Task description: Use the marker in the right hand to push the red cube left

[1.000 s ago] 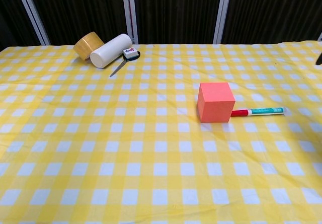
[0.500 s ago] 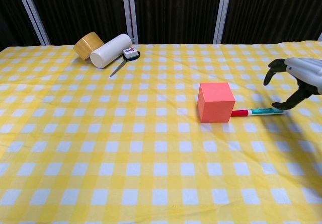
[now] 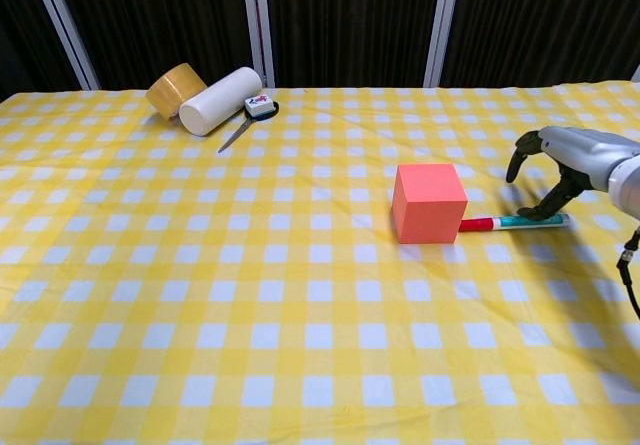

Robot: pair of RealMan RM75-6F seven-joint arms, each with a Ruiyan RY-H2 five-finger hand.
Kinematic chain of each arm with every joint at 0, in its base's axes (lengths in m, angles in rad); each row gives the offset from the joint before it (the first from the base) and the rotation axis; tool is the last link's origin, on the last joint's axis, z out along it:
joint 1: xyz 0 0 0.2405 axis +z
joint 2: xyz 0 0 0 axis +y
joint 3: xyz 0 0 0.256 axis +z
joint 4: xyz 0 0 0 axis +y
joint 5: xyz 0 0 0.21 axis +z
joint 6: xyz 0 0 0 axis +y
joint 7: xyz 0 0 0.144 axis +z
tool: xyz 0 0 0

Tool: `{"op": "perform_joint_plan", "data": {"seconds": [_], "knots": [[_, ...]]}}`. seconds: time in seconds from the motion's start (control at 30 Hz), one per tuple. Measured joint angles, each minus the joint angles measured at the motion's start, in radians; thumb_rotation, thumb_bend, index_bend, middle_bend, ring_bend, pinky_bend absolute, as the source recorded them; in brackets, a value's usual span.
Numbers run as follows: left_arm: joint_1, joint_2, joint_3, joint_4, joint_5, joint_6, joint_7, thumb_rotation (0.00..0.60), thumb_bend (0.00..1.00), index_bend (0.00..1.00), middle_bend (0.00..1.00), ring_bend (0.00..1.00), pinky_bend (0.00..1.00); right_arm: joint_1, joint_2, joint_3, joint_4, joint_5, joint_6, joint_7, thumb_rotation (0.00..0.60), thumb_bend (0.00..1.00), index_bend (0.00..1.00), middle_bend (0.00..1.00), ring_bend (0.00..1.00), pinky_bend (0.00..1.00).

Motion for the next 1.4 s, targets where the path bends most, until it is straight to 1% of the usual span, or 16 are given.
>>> {"op": "perform_joint_plan", "data": {"seconds": [0.43, 0.5, 0.73, 0.8, 1.13, 1.4], "knots": [[-0.002, 0.004, -0.004, -0.004, -0.012, -0.005, -0.013, 0.600, 0.00, 0.00, 0.00, 0.00, 0.00, 0.024, -0.036, -0.016, 0.080, 0.023, -0.023, 0.023, 0.600, 0.35, 0.39, 0.11, 0.00, 0.00], [-0.003, 0.005, -0.006, -0.005, -0.015, -0.007, -0.014, 0.600, 0.00, 0.00, 0.00, 0.00, 0.00, 0.025, -0.039, -0.020, 0.088, 0.024, -0.027, 0.025, 0.600, 0.35, 0.41, 0.11, 0.00, 0.00], [-0.003, 0.005, -0.004, -0.007, -0.015, -0.008, -0.012, 0.600, 0.00, 0.00, 0.00, 0.00, 0.00, 0.028, -0.053, -0.032, 0.117, 0.019, -0.030, 0.037, 0.600, 0.35, 0.54, 0.16, 0.00, 0.00], [-0.003, 0.005, -0.004, -0.008, -0.015, -0.008, -0.012, 0.600, 0.00, 0.00, 0.00, 0.00, 0.00, 0.028, -0.057, -0.034, 0.123, 0.015, -0.030, 0.041, 0.600, 0.35, 0.55, 0.17, 0.00, 0.00], [-0.003, 0.007, -0.004, -0.012, -0.018, -0.010, -0.015, 0.600, 0.00, 0.00, 0.00, 0.00, 0.00, 0.028, -0.071, -0.042, 0.141, -0.011, -0.018, 0.066, 0.600, 0.35, 0.59, 0.19, 0.00, 0.00], [-0.003, 0.008, -0.004, -0.015, -0.020, -0.011, -0.016, 0.600, 0.00, 0.00, 0.00, 0.00, 0.00, 0.022, -0.046, -0.039, 0.109, -0.029, -0.003, 0.079, 0.600, 0.35, 0.59, 0.19, 0.00, 0.00]]}}
